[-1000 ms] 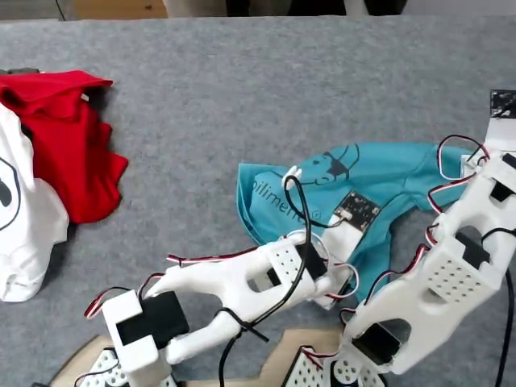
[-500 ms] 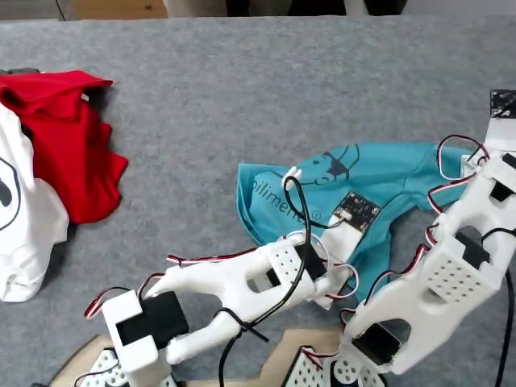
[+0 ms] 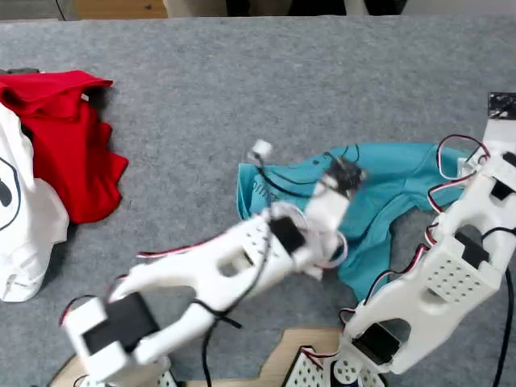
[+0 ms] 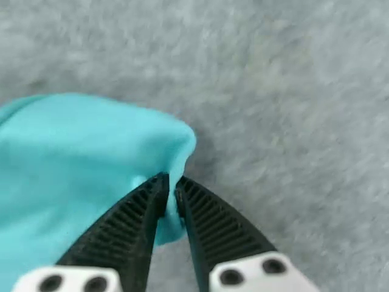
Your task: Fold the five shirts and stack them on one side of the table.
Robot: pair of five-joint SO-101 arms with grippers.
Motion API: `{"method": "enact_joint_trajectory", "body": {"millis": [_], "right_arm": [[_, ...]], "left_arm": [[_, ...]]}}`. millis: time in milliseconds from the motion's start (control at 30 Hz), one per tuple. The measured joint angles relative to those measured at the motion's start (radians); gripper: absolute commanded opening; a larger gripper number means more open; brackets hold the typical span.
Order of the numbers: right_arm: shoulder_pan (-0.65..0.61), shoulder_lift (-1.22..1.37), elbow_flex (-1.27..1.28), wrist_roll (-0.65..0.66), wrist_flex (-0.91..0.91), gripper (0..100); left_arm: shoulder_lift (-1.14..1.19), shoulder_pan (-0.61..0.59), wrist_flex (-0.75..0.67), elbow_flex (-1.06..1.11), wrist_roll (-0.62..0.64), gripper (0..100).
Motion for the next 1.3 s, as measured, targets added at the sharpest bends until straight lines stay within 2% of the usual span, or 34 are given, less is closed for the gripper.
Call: {"method": "enact_joint_trajectory", "body": {"millis": [133,367,600,767,867,1000,1167,1300], "right_arm": [[-0.043,-0.032,-0.044,-0.058,0.167,0.5],[-0.115,-0.227,-0.23,-0.074,0.488,0.5],[-0.144,-0.428,-0.591,-0.215,0.79,0.6],[-0.152,-0.543,-0.898,-0.229,0.898,2.0],[-0.199,-0.597,-1.017,-0.195,0.957,1.9],[-0.285,-0.64,-0.982,-0.126,0.967,1.9],[-0.341,-0.634,-0.753,-0.112,0.967,1.9],[-0.37,-0.585,-0.543,-0.112,0.965,1.9]], "left_arm": [[-0.173,-0.141,0.074,-0.025,-0.08,2],[-0.476,-0.345,0.227,-0.146,-0.153,2],[-0.712,-0.48,0.345,-0.229,-0.16,2],[-0.856,-0.597,0.391,-0.264,-0.16,2],[-0.921,-0.661,0.423,-0.27,-0.16,2],[-0.945,-0.721,0.496,-0.242,-0.16,2],[-0.937,-0.733,0.502,-0.08,-0.16,2],[-0.936,-0.733,0.404,0.13,-0.161,2]]}}
